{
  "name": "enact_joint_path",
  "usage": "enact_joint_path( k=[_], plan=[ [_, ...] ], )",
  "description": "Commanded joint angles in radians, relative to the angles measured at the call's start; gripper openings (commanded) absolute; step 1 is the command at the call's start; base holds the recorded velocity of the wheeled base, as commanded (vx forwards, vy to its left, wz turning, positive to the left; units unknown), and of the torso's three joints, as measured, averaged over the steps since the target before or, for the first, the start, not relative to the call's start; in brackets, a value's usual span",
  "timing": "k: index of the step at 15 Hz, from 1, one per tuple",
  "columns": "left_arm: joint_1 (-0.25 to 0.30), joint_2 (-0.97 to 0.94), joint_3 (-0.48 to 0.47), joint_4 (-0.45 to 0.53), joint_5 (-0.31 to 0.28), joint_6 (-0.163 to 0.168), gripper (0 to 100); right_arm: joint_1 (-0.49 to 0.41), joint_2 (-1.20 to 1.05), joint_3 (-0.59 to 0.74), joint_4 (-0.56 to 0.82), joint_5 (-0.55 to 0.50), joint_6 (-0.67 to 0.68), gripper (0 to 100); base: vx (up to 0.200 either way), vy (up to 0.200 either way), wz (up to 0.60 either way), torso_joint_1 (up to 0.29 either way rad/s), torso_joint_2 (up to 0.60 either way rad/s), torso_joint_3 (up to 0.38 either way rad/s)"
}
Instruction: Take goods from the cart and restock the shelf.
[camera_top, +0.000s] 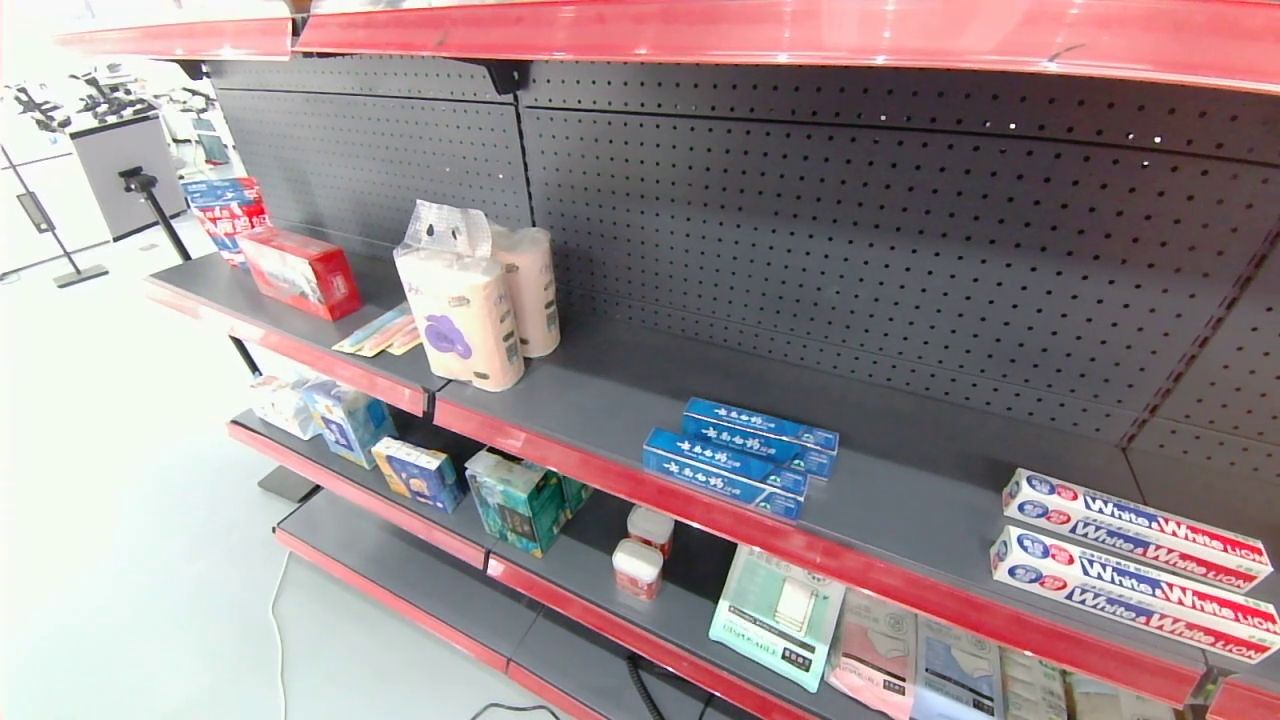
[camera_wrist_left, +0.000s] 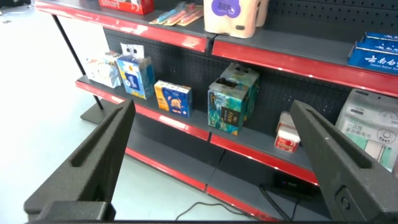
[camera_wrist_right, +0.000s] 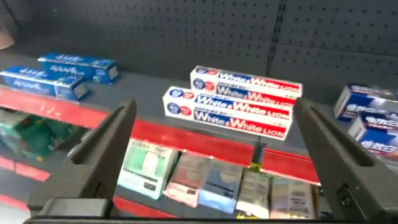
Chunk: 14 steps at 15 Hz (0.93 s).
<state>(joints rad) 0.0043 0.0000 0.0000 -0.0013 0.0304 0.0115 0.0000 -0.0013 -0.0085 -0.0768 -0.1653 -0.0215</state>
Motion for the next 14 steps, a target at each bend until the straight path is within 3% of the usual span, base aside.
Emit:
enact_joint_path(
  k=[1, 2, 4, 6, 8, 9, 14],
  plan=[
    [0.0, 0.0, 0.0, 0.0, 0.0, 0.001, 100, 0.0, 0.001, 0.009, -0.021, 0.009, -0.006, 100, 0.0, 0.0, 0.0, 0.0, 0.0, 0.0],
    [0.0, 0.002, 0.0, 0.0, 0.0, -0.001, 100, 0.0, 0.001, 0.009, -0.015, 0.01, 0.003, 100, 0.0, 0.0, 0.0, 0.0, 0.0, 0.0],
    [-0.004, 0.011, 0.0, 0.001, -0.001, 0.002, 100, -0.003, 0.021, -0.014, 0.075, 0.188, 0.055, 100, 0.0, 0.0, 0.0, 0.0, 0.0, 0.0],
    [-0.004, 0.009, 0.0, 0.001, -0.001, 0.002, 100, -0.003, 0.012, -0.013, 0.077, 0.208, -0.066, 100, 0.0, 0.0, 0.0, 0.0, 0.0, 0.0],
    [-0.004, 0.002, 0.0, 0.0, -0.001, -0.001, 100, -0.003, 0.001, -0.01, 0.071, 0.133, -0.008, 100, 0.0, 0.0, 0.0, 0.0, 0.0, 0.0],
    [-0.004, 0.002, 0.0, 0.0, 0.0, 0.001, 100, -0.002, 0.001, -0.001, 0.038, 0.105, -0.058, 100, 0.0, 0.0, 0.0, 0.0, 0.0, 0.0],
    [-0.004, 0.002, 0.0, 0.0, 0.0, 0.001, 100, -0.002, 0.001, 0.009, 0.019, 0.105, -0.035, 100, 0.0, 0.0, 0.0, 0.0, 0.0, 0.0]
  ],
)
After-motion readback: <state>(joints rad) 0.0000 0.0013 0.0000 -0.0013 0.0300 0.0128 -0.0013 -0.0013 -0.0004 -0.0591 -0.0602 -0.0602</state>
